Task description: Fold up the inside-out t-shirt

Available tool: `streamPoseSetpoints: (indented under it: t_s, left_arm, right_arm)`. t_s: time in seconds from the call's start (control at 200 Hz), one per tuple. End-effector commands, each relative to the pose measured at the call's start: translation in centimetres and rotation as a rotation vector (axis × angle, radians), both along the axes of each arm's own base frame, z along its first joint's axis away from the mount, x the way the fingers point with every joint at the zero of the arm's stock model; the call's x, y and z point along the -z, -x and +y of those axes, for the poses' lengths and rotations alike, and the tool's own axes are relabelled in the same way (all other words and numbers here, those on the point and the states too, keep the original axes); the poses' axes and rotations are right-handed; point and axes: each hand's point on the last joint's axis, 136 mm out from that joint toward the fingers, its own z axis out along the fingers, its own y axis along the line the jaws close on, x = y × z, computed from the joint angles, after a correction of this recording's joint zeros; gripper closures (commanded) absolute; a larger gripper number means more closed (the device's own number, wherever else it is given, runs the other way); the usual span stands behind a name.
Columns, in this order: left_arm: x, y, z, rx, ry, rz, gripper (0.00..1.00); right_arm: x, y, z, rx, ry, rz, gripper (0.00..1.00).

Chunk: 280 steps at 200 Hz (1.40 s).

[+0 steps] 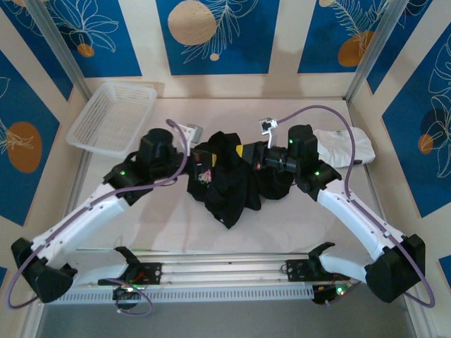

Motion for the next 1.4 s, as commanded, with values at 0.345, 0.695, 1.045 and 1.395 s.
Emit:
streamPoseSetpoints:
  t_s: [0.345,0.695,1.045,1.395]
  left_arm:
    - [-2.3,-0.5,4.0,-0.052,0.155,0.027,1.0]
    - [1.8,-1.9,3.9,-0.083,0.068,0.083,1.0]
    - [-1.1,-0.6,3.4,0.011,0.182,0.035,1.0]
    - [-1.9,0.8,1.2,0.164,0.206,0.018,1.0]
  right_arm:
    - [-2.0,1.4,-1.4,-0.069,-0.096,-0.077,1.0]
    - [-5.1,3.2,-0.3,-0.207,-0.258,-0.085,1.0]
    - [0.4,2.7,-1.2,-0.078,-0.092,-0.043,0.95]
    - [5.0,3.6,0.1,-0.079,0.136,-0.06,0.76]
